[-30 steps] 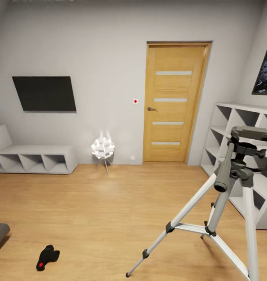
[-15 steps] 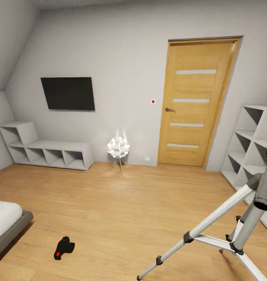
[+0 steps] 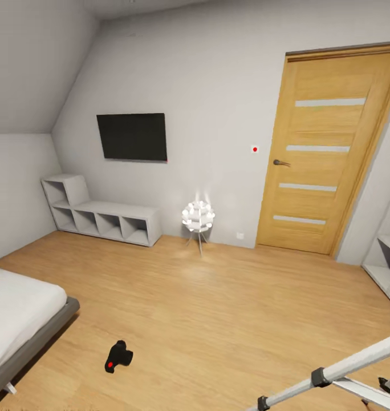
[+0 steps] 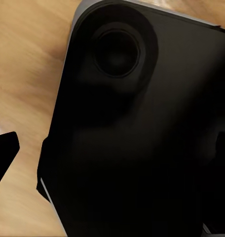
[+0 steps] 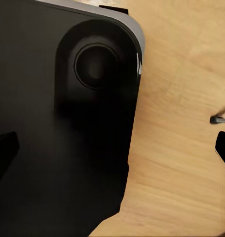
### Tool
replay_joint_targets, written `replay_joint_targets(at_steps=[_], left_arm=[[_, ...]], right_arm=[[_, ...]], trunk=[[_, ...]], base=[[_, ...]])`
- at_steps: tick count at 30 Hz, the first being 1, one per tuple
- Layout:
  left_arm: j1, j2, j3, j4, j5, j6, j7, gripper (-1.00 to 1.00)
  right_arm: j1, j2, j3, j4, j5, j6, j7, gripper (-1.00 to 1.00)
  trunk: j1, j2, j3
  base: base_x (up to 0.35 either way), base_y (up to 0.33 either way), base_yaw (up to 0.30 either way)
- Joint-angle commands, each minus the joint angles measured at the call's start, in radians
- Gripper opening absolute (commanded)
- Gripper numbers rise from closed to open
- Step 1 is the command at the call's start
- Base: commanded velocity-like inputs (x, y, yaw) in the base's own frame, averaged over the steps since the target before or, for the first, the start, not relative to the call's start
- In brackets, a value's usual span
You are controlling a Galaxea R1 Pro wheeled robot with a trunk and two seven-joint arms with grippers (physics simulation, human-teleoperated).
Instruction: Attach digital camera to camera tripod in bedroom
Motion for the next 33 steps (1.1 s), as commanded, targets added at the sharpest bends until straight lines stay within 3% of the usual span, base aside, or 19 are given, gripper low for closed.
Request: replay_joint_targets(at_steps=[1, 13, 33], left_arm=[[0.0, 0.0, 0.001, -0.001, 0.004, -0.001, 0.0, 1.0], [0.0, -0.001, -0.001, -0.001, 0.003, -0.001, -0.002, 1.0], [0.0, -0.001, -0.002, -0.001, 0.001, -0.002, -0.002, 1.0]], right_arm=[[0.0, 0.0, 0.0, 0.0, 0.01, -0.001, -0.001, 1.0], [0.0, -0.001, 0.0, 0.0, 0.009, -0.001, -0.001, 1.0], [0.0, -0.005, -0.001, 0.0, 0.009, -0.003, -0.001, 1.0]], trunk=[[0.0, -0.001, -0.001], [0.0, -0.001, -0.001], [0.0, -0.001, -0.001]], base=[[0.079, 0.054, 0.273], [0.047, 0.013, 0.171], [0.294, 0.108, 0.006]])
